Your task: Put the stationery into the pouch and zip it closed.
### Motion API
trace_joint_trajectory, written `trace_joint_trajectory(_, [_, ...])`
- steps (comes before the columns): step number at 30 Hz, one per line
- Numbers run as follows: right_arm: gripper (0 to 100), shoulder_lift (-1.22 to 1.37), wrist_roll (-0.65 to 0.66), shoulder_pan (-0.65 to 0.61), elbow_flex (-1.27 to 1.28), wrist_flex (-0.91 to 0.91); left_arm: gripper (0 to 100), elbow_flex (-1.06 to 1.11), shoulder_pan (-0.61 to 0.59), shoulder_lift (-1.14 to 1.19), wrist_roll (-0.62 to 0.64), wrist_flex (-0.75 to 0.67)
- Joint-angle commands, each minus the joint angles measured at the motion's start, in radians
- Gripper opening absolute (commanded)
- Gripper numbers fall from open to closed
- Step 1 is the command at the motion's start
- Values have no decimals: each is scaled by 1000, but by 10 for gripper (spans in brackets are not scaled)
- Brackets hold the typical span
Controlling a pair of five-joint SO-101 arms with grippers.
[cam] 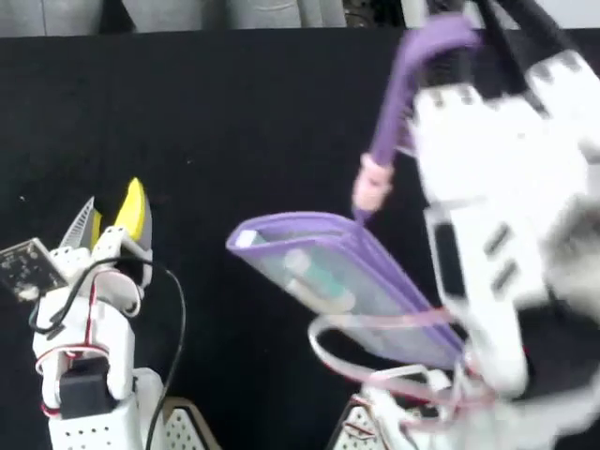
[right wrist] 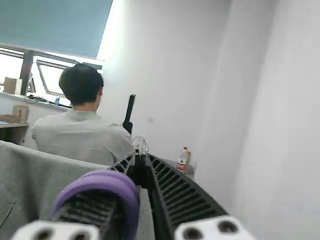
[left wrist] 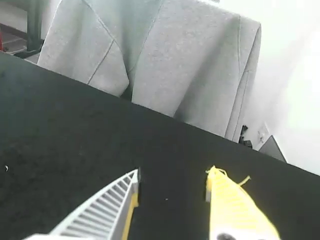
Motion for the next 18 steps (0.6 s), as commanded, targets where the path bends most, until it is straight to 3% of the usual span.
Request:
trace_joint_trajectory(1, [12,251,-9,-71,-236,-34,223,-2,-4,-9,8,-26])
trace_joint_trajectory(5, [12,512,-3,-118,-512,3,223,-1,-4,-9,8,-26])
trace_joint_trajectory(12, [12,901,239,-301,-1050,46,223,2,-1,-11,8,-26])
trace_joint_trajectory(18, [12,977,315,-373,-1202,137,223,1,-4,-11,8,-26])
